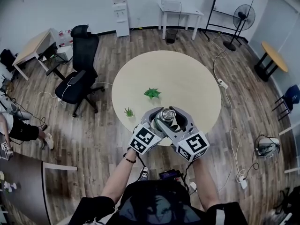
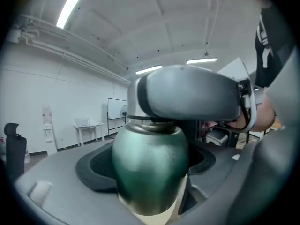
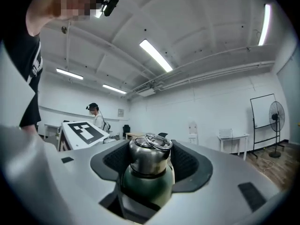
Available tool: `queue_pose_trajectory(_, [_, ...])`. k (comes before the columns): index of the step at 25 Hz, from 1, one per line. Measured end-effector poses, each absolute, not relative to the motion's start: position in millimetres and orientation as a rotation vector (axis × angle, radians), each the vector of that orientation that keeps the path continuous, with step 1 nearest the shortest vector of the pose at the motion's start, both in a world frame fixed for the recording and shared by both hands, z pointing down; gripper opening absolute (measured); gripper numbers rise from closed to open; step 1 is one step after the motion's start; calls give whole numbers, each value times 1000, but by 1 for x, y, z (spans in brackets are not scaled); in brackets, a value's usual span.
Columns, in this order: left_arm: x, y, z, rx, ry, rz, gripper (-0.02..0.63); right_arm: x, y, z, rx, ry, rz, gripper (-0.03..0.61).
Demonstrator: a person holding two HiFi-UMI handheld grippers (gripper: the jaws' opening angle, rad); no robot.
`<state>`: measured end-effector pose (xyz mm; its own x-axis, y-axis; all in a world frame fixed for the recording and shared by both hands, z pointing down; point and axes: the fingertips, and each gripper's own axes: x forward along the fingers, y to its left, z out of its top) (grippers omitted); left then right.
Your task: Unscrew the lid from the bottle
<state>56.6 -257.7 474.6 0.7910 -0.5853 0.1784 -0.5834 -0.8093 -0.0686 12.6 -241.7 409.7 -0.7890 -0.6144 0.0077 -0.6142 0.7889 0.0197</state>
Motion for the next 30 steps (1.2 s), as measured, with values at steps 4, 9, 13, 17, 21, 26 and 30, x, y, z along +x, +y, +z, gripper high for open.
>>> queue_pose_trajectory(4, [58, -232, 464, -3058, 653, -225, 393, 5, -219, 398, 702, -3033, -101, 272])
queue_pose_trajectory(9, [58, -193, 452, -3100, 223, -179, 391, 7, -189, 376, 329, -3165, -57, 270])
queue_pose_trajectory(13, [53, -193, 446, -3116, 201, -124, 391, 15, -195, 369, 338, -3212, 26, 270])
queue_pose_trajectory(17, [38, -219, 448, -3100, 468, -46, 393, 28, -219, 369, 623, -3222, 34, 270])
queue_pose_trajectory(21, [22, -250, 451, -3018, 819, -15, 393, 56, -248, 379, 1010, -3132, -7, 270])
queue_pose_trajectory(26, [-3, -275, 456, -2930, 1185, 10, 393, 87, -270, 405, 1376, -2961, -28, 270])
queue_pose_trajectory(30, [-16, -286, 459, -2860, 1381, 12, 393, 108, -280, 427, 1556, -2830, -24, 270])
